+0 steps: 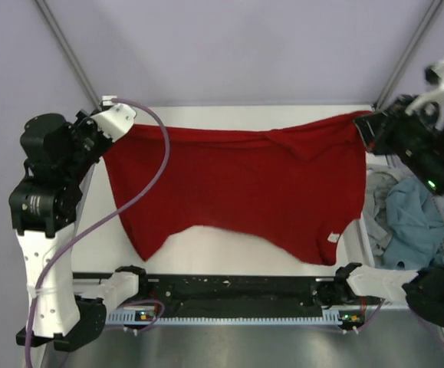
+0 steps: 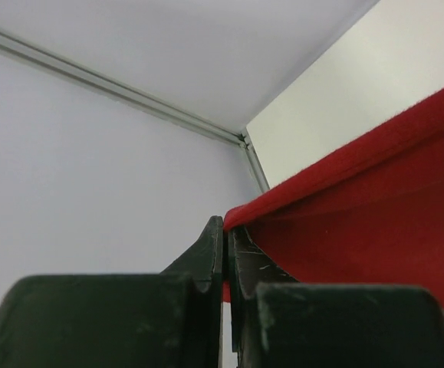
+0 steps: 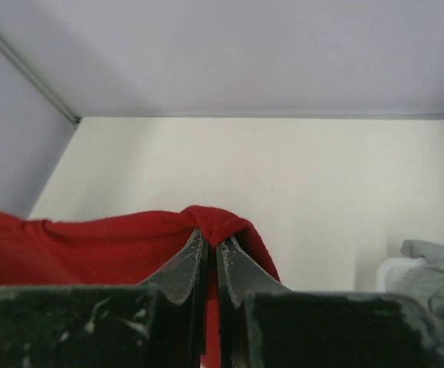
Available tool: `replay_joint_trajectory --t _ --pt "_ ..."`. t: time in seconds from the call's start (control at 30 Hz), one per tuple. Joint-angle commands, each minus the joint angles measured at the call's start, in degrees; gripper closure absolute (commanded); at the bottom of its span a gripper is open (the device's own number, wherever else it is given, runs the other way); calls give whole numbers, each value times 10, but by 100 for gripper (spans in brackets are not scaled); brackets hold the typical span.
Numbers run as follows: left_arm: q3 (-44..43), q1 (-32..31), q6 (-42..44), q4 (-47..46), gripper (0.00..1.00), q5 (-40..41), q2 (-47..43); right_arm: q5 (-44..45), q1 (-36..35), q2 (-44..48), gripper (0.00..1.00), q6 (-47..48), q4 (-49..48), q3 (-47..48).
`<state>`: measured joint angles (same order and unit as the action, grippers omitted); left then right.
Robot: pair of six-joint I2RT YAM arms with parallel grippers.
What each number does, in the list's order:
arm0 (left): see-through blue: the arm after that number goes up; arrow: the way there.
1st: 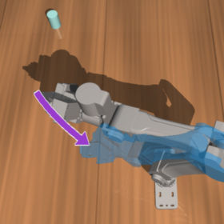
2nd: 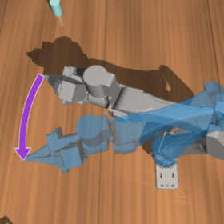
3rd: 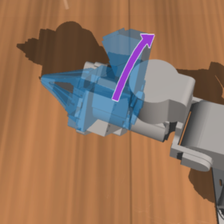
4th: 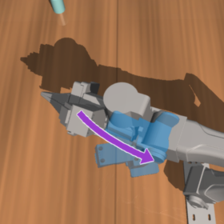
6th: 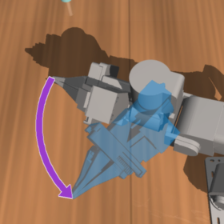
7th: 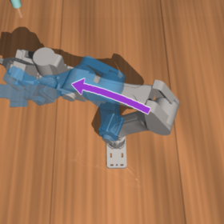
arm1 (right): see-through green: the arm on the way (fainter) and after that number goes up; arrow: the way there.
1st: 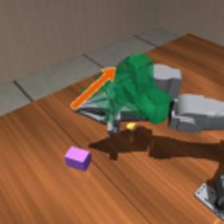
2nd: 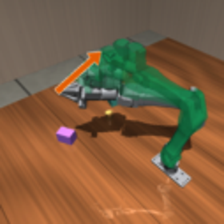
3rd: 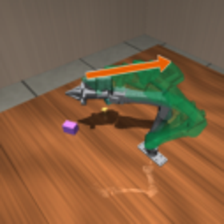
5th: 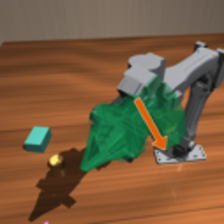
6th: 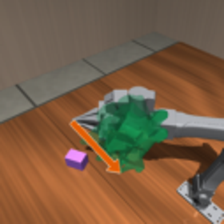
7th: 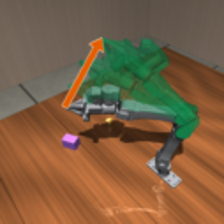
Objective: Fold and stack the t-shirts
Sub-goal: Flatten out the tshirt
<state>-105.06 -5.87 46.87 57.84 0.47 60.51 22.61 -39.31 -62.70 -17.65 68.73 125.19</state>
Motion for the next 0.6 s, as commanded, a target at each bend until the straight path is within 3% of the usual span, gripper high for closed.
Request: replay_joint_trajectory --t 0.0,0.23,0.4,0.57 --pt "39 5 -11 -91 100 52 52 -108 132 -136 100 39 -34 50" --pt "36 5 -15 -283 100 140 156 -185 240 -279 100 47 -189 129" --pt "-69 5 -12 -369 100 171 252 -173 263 -352 100 77 -300 222" --pt "-163 5 8 -387 100 168 312 -173 301 -346 100 81 -377 238"
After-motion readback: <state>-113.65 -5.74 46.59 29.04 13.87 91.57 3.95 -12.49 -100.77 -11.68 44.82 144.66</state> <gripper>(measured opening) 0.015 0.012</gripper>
